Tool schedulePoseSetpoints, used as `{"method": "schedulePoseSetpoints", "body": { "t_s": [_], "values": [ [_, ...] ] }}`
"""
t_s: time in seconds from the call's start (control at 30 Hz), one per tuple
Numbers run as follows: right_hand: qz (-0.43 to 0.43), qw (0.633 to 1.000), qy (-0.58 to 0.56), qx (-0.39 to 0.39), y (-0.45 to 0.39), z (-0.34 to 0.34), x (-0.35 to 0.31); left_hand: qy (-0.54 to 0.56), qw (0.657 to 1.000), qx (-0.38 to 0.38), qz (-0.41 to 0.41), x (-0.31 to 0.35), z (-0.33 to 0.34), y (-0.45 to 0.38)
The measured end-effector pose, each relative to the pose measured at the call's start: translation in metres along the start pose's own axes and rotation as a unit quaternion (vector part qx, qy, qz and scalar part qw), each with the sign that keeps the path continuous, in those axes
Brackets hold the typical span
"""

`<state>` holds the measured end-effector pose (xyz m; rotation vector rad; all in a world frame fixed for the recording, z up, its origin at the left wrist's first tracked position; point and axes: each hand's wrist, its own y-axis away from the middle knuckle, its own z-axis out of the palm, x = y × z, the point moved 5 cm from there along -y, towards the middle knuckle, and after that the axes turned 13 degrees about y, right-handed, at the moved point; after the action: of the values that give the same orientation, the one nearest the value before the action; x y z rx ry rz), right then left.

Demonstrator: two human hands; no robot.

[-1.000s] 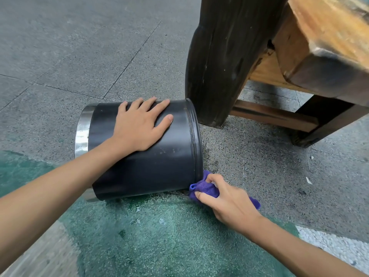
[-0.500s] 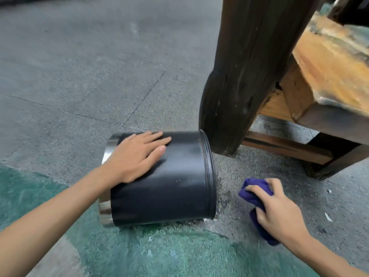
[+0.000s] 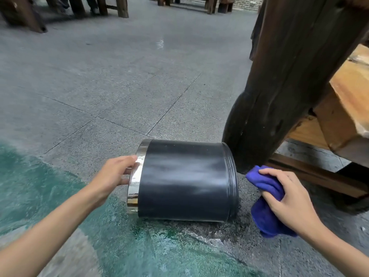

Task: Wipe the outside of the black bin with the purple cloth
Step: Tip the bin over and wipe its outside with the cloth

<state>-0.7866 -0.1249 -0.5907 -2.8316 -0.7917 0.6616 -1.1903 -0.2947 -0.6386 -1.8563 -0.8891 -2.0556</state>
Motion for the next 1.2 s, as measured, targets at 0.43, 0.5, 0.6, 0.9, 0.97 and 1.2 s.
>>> {"method": "schedulePoseSetpoints", "body": {
  "t_s": [0.43, 0.5, 0.6, 0.9, 0.97, 1.2],
  "values": [
    [0.069, 0.983, -0.168, -0.022, -0.073, -0.002, -0.077, 0.005, 0.989, -0.102, 0.108, -0.008, 0.016, 0.062],
    [0.08, 0.993, -0.079, -0.041, -0.076, 0.012, -0.082, -0.01, 0.983, -0.129, 0.131, 0.001, 0.025, 0.068],
    [0.046, 0.996, 0.064, -0.031, -0.075, 0.029, -0.093, -0.025, 0.976, -0.157, 0.151, 0.019, 0.041, 0.074],
    [0.135, 0.988, 0.037, -0.071, -0.096, 0.029, -0.114, -0.119, 0.943, -0.198, 0.239, 0.067, 0.096, 0.067],
    [0.096, 0.993, 0.017, -0.069, -0.098, 0.026, -0.137, -0.133, 0.935, -0.205, 0.256, 0.074, 0.104, 0.064],
    [-0.108, 0.984, -0.137, -0.045, -0.057, 0.007, -0.202, -0.134, 0.93, -0.218, 0.262, 0.079, 0.106, 0.057]
  ]
}}
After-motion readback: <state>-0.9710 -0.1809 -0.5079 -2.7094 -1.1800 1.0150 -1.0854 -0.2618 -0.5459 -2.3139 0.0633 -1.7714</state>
